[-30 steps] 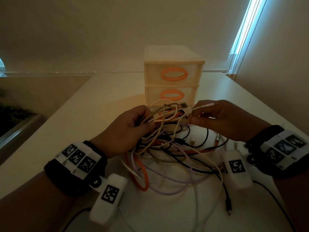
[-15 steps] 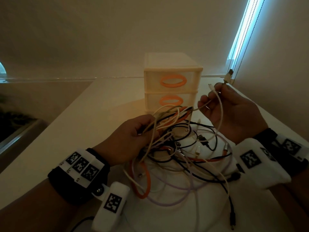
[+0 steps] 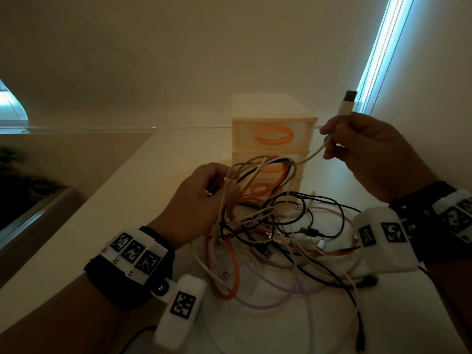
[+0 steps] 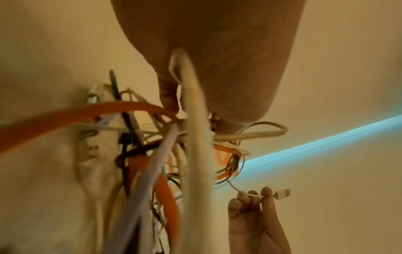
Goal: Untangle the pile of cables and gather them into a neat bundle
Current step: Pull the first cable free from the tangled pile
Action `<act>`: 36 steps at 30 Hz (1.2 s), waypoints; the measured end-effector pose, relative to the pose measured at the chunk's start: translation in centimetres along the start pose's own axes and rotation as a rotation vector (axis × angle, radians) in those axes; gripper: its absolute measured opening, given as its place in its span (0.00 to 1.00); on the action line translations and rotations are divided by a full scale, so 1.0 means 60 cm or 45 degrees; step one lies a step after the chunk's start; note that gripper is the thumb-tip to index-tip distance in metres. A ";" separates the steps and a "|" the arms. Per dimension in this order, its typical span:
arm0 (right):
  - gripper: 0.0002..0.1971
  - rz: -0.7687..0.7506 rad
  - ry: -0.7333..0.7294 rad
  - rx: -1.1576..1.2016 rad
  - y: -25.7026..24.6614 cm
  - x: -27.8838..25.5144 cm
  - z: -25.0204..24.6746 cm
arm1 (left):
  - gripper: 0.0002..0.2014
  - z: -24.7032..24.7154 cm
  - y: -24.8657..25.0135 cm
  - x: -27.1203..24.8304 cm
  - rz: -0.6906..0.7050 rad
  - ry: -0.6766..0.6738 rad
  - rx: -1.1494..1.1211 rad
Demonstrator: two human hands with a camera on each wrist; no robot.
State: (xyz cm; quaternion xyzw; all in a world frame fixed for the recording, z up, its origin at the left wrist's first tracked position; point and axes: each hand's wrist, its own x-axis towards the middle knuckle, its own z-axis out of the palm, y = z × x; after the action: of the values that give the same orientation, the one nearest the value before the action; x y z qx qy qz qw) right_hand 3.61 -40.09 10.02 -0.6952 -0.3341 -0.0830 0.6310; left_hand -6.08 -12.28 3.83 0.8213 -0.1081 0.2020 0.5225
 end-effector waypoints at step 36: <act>0.10 -0.419 -0.366 -0.484 0.011 -0.059 0.057 | 0.16 -0.040 0.012 0.013 -0.207 0.230 -0.076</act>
State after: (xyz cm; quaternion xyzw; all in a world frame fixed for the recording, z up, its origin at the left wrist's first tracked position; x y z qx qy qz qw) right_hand 0.24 -38.14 6.96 -0.7420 -0.5069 -0.1459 0.4137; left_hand -6.17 -10.36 5.66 0.7900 0.0003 0.2288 0.5689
